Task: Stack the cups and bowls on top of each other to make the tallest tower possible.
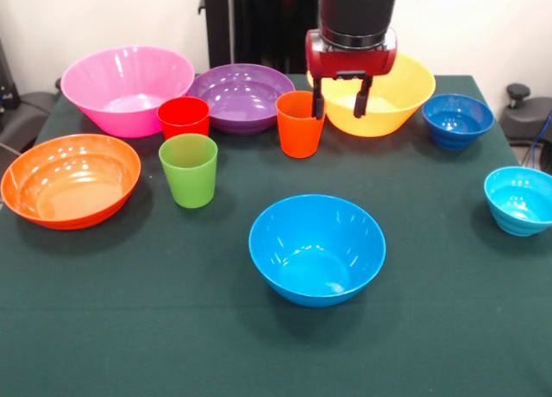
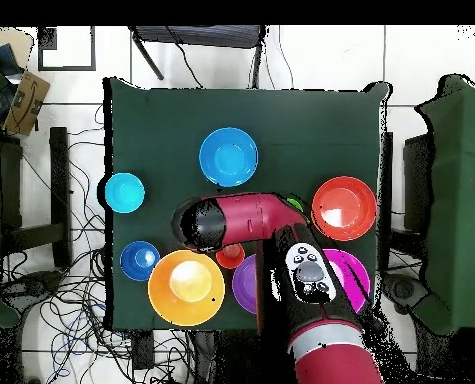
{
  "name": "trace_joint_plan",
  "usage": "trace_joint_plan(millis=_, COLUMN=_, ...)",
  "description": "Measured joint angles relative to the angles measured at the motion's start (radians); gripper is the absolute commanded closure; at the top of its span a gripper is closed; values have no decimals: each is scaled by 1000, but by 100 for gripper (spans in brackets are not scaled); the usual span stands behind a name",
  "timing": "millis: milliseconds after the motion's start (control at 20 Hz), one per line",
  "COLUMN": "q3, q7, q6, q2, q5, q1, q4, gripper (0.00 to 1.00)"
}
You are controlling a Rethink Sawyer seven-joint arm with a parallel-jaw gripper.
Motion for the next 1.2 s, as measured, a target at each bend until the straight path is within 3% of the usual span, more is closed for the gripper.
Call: trace_joint_plan(millis=1200, q3=-160, q7=20, q6=26, q2=0, q5=102, q1=26, q4=-2, gripper=0)
